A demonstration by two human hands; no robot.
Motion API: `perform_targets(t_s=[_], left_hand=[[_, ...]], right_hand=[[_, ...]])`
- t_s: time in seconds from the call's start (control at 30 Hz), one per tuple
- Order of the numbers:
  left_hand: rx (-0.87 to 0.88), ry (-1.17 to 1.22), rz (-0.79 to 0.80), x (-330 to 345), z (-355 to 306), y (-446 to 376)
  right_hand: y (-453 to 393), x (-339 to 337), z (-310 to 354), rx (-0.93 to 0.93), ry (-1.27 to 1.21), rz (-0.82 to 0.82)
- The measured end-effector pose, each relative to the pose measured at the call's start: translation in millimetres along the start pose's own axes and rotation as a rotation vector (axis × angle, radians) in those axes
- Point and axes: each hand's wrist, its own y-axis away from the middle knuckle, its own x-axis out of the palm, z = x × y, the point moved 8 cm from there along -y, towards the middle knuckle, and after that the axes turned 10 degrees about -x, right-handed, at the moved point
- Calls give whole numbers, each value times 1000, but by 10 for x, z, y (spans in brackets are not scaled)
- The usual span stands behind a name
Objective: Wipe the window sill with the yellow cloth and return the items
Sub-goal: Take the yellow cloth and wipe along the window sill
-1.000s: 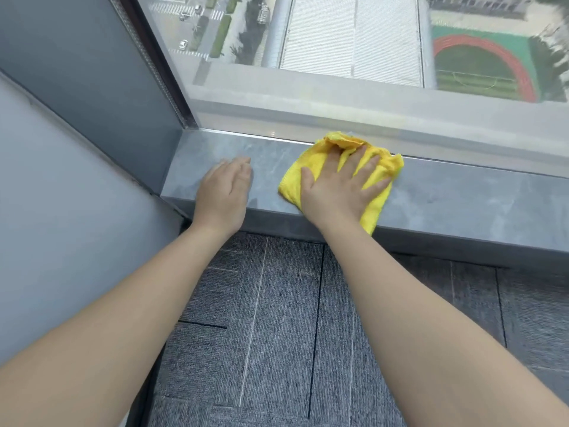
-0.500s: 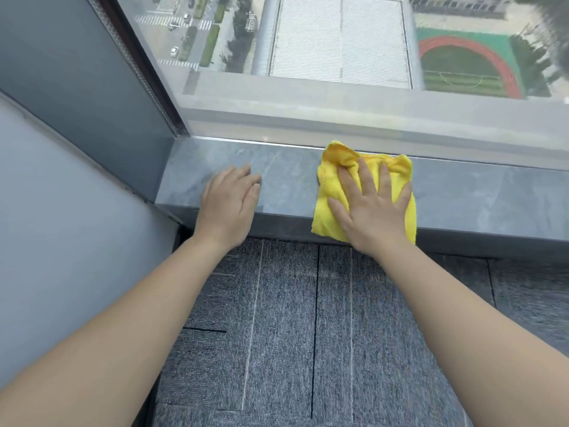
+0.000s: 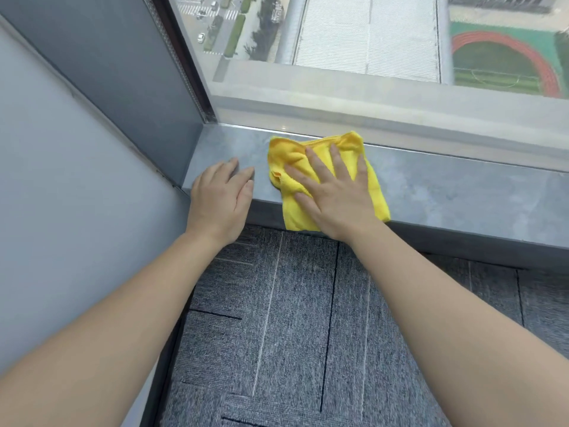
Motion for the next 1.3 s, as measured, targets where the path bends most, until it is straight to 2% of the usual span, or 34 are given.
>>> perform_targets(t_s=[0.1,0.23,0.47,0.7,0.8,0.97,1.07,1.17,1.3], left_hand=[[-8,14,-8,-6,-28,41],[1,37,-8,-1,-157,100],[51,52,47,96,-401,146],[101,10,84,241,-585,199],[133,-1,101,278,-653,206],[176,6,116,347,-784,232],[168,35,99,365,-815,237],[139,58,94,380,-835,223],[156,48,108,388,-912,172]], right_hand=[[131,29,-45,-86,29,35],[407,41,-345,-24,25,44],[907,4,-1081,396,-61,6],[681,30,-1083,738,-237,-39],[499,26,-862,665,-206,-53],[435,51,-444,201,-54,-89],[633,64,-523,42,-25,-92],[872,89,-853,130,-9,-38],[1112,53,-1308,421,-34,28]])
